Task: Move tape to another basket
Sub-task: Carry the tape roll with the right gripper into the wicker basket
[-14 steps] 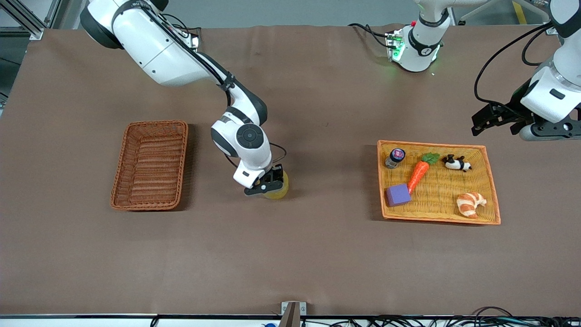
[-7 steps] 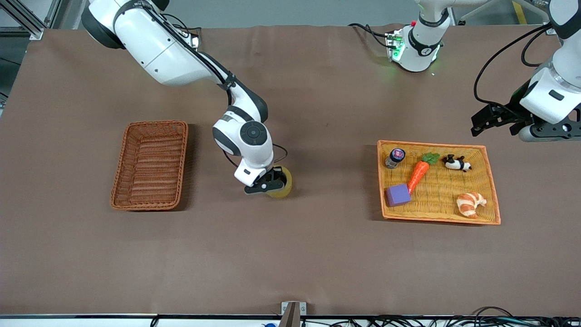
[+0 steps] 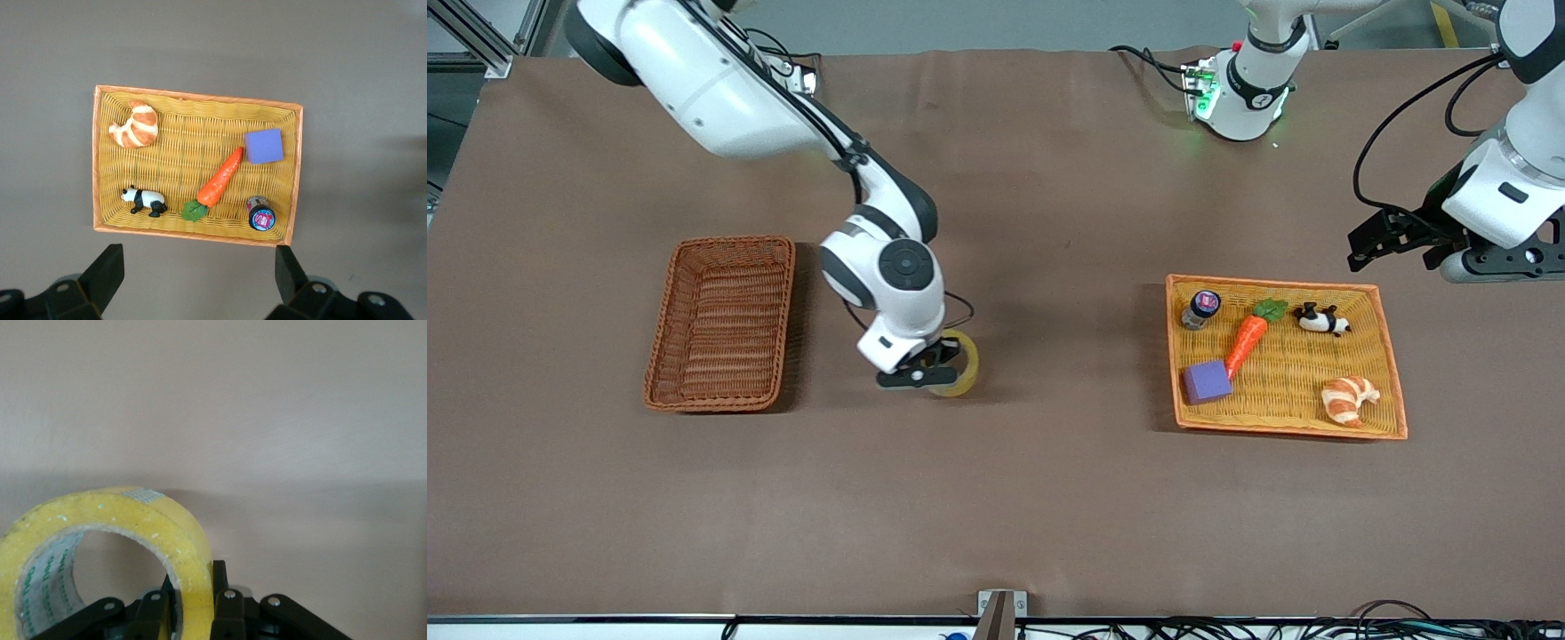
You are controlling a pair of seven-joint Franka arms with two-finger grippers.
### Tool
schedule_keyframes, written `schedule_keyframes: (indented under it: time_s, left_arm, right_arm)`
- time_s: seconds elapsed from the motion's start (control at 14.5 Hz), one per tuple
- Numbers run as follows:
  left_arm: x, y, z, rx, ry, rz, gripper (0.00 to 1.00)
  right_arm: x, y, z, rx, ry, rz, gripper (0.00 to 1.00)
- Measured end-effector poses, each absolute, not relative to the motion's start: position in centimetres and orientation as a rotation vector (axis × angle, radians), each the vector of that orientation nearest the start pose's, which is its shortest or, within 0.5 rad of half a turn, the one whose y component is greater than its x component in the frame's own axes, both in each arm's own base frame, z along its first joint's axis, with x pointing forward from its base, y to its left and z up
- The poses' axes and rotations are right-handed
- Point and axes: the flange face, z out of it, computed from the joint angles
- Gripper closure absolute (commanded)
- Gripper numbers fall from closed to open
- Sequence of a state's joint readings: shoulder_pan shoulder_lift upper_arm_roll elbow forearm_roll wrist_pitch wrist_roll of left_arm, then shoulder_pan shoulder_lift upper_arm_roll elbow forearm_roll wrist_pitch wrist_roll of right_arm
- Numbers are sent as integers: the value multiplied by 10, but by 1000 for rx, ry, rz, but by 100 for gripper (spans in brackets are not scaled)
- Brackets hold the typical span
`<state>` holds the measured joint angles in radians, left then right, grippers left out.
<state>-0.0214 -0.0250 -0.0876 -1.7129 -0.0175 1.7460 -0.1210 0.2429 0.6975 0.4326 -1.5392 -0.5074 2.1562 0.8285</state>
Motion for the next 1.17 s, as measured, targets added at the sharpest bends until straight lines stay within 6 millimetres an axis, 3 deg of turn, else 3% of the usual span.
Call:
schedule_keyframes:
  time_s: [0.14, 0.28, 0.41, 0.55, 0.69, 0.83, 0.97, 1.17]
  left_arm:
    - [557, -63, 587, -3162, -23, -95, 0]
    - [558, -62, 586, -3163, -25, -97, 0]
    - [559, -62, 584, -3163, -26, -101, 0]
    - [560, -62, 584, -3163, -27, -105, 0]
    - [560, -62, 584, -3163, -27, -106, 0]
    - [561, -62, 583, -3164, -27, -107, 0]
    - [561, -62, 582, -3164, -27, -105, 0]
    - [562, -62, 581, -3164, -27, -104, 0]
  right_arm:
    - [602, 356, 321, -3258, -8, -147, 100]
    - [616, 307, 367, -3263, 2, -89, 100]
    - [628, 242, 401, -3280, -43, -53, 100]
    - [628, 167, 412, -3307, -129, -7, 100]
    - [619, 100, 408, -3300, -196, 31, 100]
    - [603, 48, 389, -3285, -249, 24, 100]
    - [582, 16, 358, -3272, -294, -11, 100]
    - [543, -9, 305, -3252, -330, -80, 100]
